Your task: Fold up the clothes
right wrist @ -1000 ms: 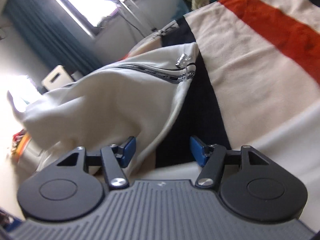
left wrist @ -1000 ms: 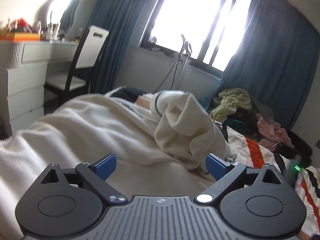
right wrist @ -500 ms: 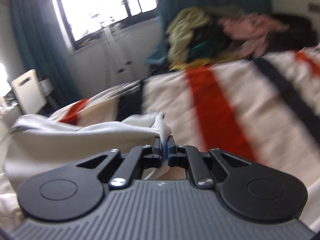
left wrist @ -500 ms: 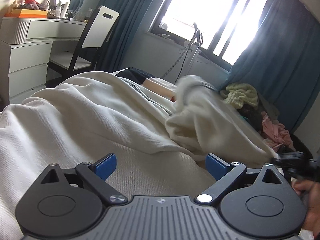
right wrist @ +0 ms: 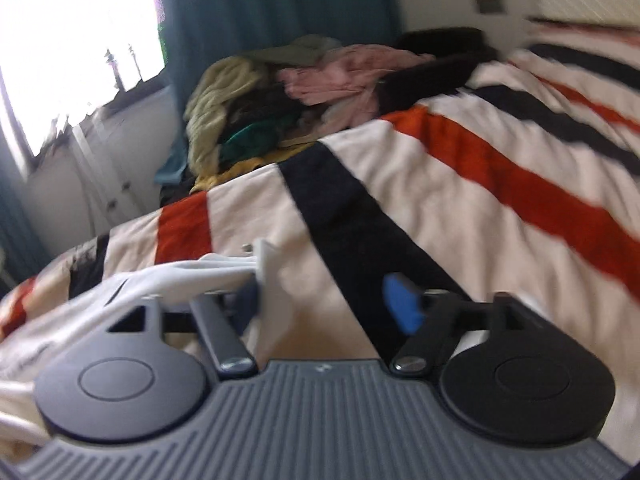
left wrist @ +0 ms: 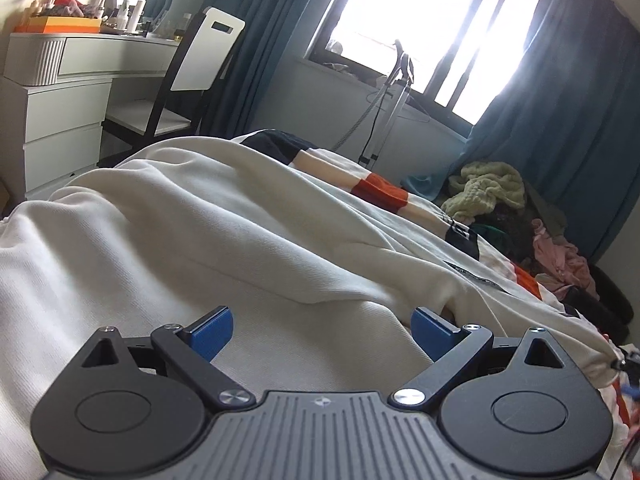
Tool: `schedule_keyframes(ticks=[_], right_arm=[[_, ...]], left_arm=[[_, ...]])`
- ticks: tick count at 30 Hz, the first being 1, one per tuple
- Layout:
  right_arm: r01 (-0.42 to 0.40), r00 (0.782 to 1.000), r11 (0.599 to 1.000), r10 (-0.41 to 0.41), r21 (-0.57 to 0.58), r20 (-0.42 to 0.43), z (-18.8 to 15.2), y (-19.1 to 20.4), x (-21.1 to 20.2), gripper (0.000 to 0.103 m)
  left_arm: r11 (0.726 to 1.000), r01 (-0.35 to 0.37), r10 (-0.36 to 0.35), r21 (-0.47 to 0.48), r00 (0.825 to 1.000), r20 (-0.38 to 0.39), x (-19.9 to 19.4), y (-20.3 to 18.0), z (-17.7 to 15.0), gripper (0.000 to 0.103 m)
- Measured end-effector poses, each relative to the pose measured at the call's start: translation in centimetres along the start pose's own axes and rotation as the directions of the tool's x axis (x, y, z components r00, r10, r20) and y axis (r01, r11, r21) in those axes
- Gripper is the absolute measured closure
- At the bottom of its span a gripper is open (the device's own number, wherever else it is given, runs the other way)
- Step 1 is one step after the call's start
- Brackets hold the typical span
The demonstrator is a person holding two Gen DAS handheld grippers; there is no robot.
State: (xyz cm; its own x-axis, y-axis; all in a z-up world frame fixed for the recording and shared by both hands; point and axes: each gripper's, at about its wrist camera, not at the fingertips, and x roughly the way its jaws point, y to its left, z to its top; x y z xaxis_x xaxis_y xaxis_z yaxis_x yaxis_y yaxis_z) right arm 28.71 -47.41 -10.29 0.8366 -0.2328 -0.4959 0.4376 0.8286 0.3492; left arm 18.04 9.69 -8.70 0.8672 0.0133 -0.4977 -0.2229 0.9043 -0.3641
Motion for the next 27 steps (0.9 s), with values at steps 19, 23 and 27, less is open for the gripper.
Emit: schedule_keyframes(ticks=[19,23,27], right_arm=[[-0.307,0.875,0.812,0.446,0.497,-0.189,-5.3,3.4,8.3,0.029],[-0.166,0.958,0.854,0.258,0.494,-0.123,-3.1,3.0,10.4,0.073],[-0.15,0.978,0.881,0.199,0.449,-0.063,1.5,2.9,10.8,0.095]], left_arm=[[0.995,0.042,-0.044,-0.089,0.999,-0.026,0.8,-0.3,-0.9,0.006],[0.995,0.047,-0.049,-0.084,0.999,-0.024,1.4,-0.3,-1.2,0.006],[0.995,0.049,-0.049,-0.092,0.999,-0.001,1.6,0.0,-1.1,0.006]])
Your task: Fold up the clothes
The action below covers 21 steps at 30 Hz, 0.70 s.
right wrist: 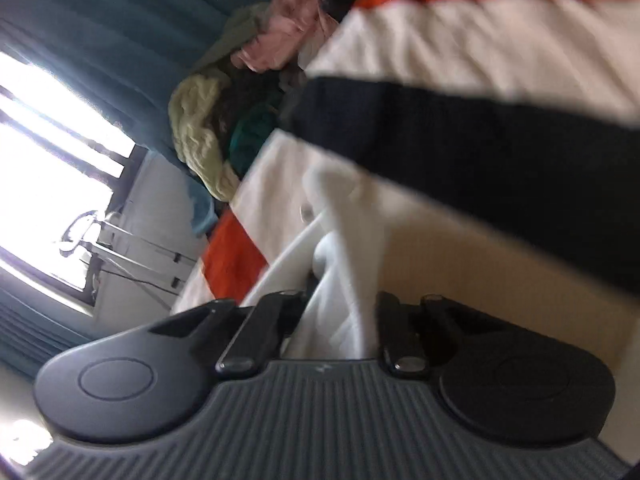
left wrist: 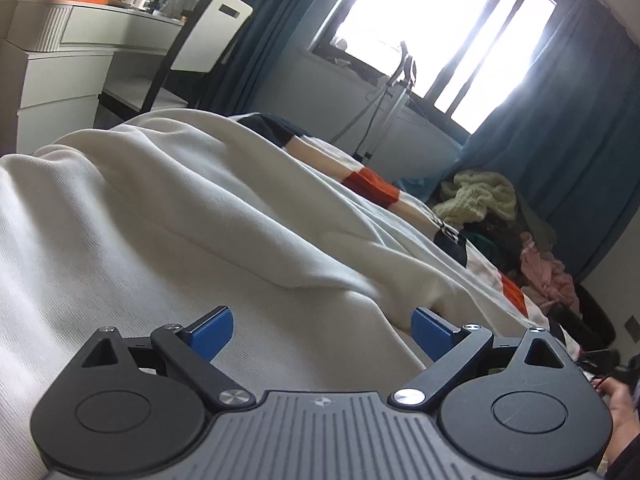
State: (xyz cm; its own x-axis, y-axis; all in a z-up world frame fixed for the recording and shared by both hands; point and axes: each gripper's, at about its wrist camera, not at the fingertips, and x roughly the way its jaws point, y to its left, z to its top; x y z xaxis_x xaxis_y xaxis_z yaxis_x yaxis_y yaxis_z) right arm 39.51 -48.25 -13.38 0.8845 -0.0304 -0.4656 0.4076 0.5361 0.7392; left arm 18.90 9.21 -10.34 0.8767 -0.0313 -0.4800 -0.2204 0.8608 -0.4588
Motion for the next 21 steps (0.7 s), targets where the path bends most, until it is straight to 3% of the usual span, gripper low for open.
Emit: schedule_keyframes(ticks=[4,8,12,14,16,17,21], right_arm=[[-0.053,0.994,0.994,0.062,-0.095,0.095,4.3,3.0,-2.2,0.096],[-0.073,0.966,0.98,0.116,-0.186,0.231,6.1,3.6,-6.6,0.096],[0.013,0.964,0.978,0.043,-0.209,0.261,5.4,-2.4,-7.8,0.095],[0.079,0.982,0.98,-0.044,-0.184,0.184,3.4,-6.8,-7.3,0.092],[0.143,0.989,0.976,-0.137,-0.163,0.048,2.2,-9.9,-6.3,0.091],[0.123,0.992,0.979,-0.121,-0.165,0.02,2.1,-10.6,-6.3,0.091],[0.088,0.996,0.978,-0.081,-0.191,0.048,3.0,-9.4,-7.3,0.086]], left_arm=[[1.0,0.018,-0.018,-0.005,1.0,0.017,0.0,0.1,0.3,0.006],[0.999,0.031,-0.032,0.023,0.999,0.032,-0.7,-0.4,0.4,0.006],[0.998,0.047,-0.048,0.042,0.998,0.038,-1.4,-0.7,0.5,0.006],[0.997,0.038,-0.04,0.065,0.999,0.024,-1.6,-1.0,0.4,0.006],[0.996,0.032,-0.033,0.077,0.999,0.008,-1.6,-1.3,0.2,0.006],[0.996,0.028,-0.029,0.079,1.0,0.001,-1.6,-1.5,0.1,0.006],[0.995,0.015,-0.014,0.095,1.0,-0.014,-1.8,-1.8,0.2,0.006]])
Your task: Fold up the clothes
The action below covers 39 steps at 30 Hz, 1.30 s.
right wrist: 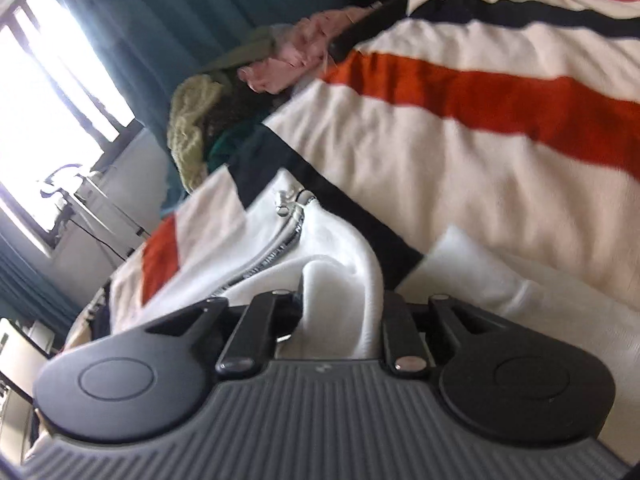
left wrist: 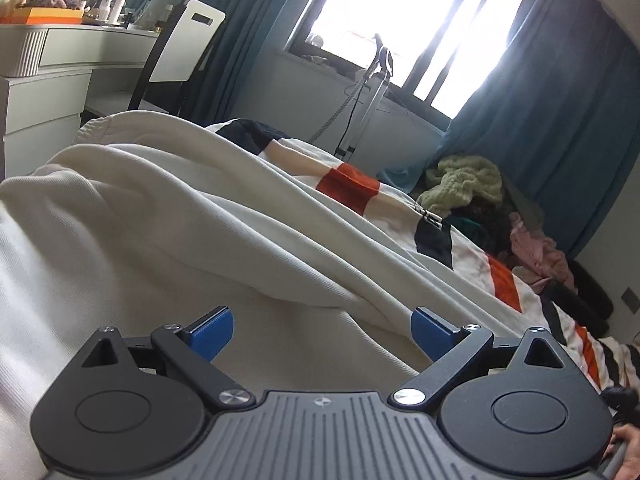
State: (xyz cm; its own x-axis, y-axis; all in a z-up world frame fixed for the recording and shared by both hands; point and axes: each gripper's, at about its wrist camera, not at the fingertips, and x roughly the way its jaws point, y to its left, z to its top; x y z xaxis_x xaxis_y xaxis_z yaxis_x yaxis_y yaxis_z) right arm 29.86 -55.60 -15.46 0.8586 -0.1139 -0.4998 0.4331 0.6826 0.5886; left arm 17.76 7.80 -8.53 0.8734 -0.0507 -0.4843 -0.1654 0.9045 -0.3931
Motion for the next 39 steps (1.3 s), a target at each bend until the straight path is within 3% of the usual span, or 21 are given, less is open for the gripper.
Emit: schedule_keyframes(ticks=[5,8,10,11,12,13,18,23,27,30,33,35,39], right_arm=[[0.036,0.999,0.999,-0.036,0.005,0.016,-0.1,0.2,-0.2,0.086],[0.056,0.998,0.996,-0.052,-0.077,0.044,-0.4,0.7,-1.1,0.081],[0.096,0.994,0.985,-0.088,-0.141,0.062,-0.9,1.3,-2.5,0.053],[0.11,0.993,0.981,-0.1,-0.157,0.07,-1.0,1.7,-3.1,0.044],[0.121,0.991,0.977,-0.109,-0.173,0.078,-1.0,2.1,-3.7,0.027],[0.111,0.991,0.976,-0.095,-0.189,0.09,-1.1,2.7,-4.9,0.019],[0.053,0.994,0.939,-0.018,-0.339,0.108,-3.1,7.4,-12.2,0.02],[-0.116,0.99,0.882,0.139,-0.457,0.017,-7.0,10.8,-20.9,0.021],[-0.13,0.987,0.838,0.163,-0.53,0.016,-9.7,12.0,-25.7,0.021],[-0.137,0.985,0.83,0.17,-0.54,0.012,-10.9,12.1,-27.3,0.021],[-0.099,0.993,0.842,0.121,-0.53,0.007,-11.2,11.8,-27.0,0.021],[-0.067,0.996,0.853,0.084,-0.518,0.01,-10.9,11.6,-26.6,0.021],[-0.031,0.998,0.881,0.053,-0.471,0.033,-10.3,10.6,-26.6,0.021]], left_arm=[[0.999,-0.014,0.015,0.045,1.0,-0.003,-1.0,-0.7,0.2,0.006],[0.993,-0.019,0.02,0.114,1.0,-0.008,-1.4,-1.6,0.1,0.006],[0.987,-0.02,0.021,0.157,1.0,-0.009,-1.7,-2.2,0.0,0.006],[0.986,-0.016,0.018,0.168,1.0,-0.011,-1.9,-2.5,0.0,0.006],[0.985,-0.008,0.011,0.174,1.0,-0.014,-2.1,-2.7,0.0,0.006],[0.984,0.001,0.002,0.179,1.0,-0.017,-2.3,-2.9,0.0,0.006],[0.971,0.025,-0.023,0.237,1.0,-0.012,-3.7,-3.8,-0.3,0.006],[0.958,0.041,-0.041,0.285,0.999,-0.007,-6.4,-4.3,-0.8,0.006],[0.952,0.029,-0.031,0.303,1.0,0.001,-9.0,-3.9,-1.2,0.006],[0.96,0.003,-0.002,0.282,1.0,-0.006,-10.7,-2.5,-1.4,0.006],[0.977,-0.056,0.064,0.205,0.998,-0.029,-12.0,0.1,-1.1,0.006],[0.989,-0.102,0.109,0.102,0.992,-0.064,-12.6,2.5,-0.3,0.006],[0.978,-0.173,0.157,-0.114,0.978,-0.136,-13.8,7.7,1.2,0.006]])
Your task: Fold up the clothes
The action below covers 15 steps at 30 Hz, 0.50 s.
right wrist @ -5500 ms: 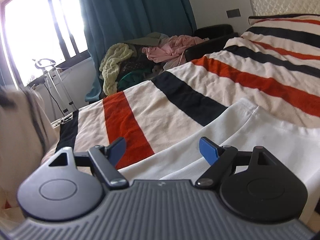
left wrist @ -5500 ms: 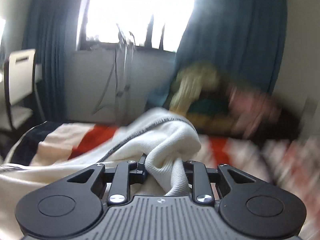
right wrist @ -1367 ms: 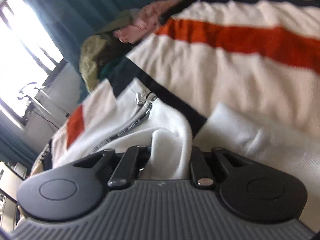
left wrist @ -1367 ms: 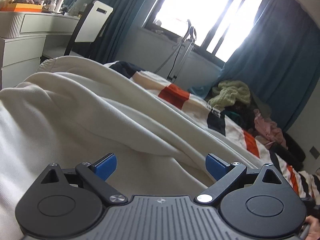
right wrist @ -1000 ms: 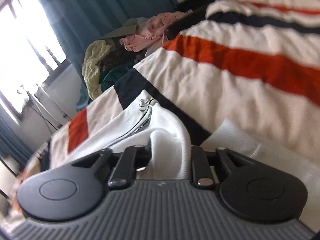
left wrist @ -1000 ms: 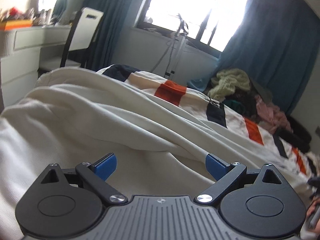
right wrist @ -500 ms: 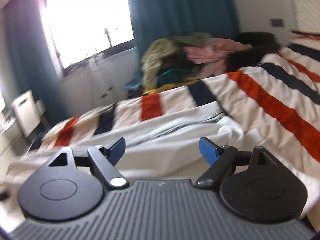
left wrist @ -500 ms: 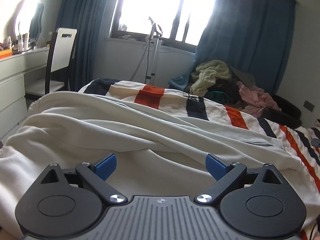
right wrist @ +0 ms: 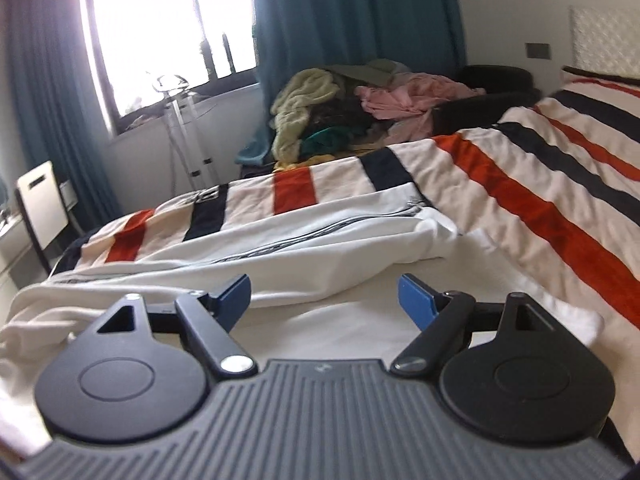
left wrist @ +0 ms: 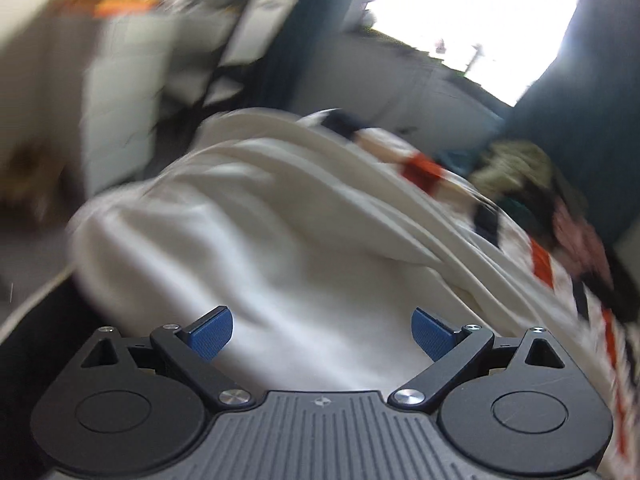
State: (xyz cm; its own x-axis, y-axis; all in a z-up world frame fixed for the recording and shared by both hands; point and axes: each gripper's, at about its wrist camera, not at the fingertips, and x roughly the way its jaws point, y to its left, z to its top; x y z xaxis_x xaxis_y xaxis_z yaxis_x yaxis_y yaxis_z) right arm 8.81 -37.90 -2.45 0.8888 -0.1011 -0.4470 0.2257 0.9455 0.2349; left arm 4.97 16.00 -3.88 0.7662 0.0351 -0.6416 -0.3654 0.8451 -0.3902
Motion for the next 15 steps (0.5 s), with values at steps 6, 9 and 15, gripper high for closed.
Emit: schedule_keyframes(ticks=[6,9,15], right_arm=[[0.012,1.0,0.997,-0.012,0.081,0.003,0.1,-2.0,0.0,0.021],[0.012,1.0,0.993,-0.013,0.12,0.004,0.1,-2.9,0.0,0.021],[0.023,1.0,0.965,-0.017,0.261,-0.025,0.3,-5.9,0.4,0.021]], left_arm=[[0.946,-0.061,0.035,-0.317,0.996,-0.086,-0.7,7.6,2.7,0.006],[0.905,-0.051,0.001,-0.422,0.993,-0.117,0.0,10.2,3.1,0.006],[0.861,-0.006,-0.063,-0.509,0.991,-0.117,2.4,11.2,3.4,0.007]])
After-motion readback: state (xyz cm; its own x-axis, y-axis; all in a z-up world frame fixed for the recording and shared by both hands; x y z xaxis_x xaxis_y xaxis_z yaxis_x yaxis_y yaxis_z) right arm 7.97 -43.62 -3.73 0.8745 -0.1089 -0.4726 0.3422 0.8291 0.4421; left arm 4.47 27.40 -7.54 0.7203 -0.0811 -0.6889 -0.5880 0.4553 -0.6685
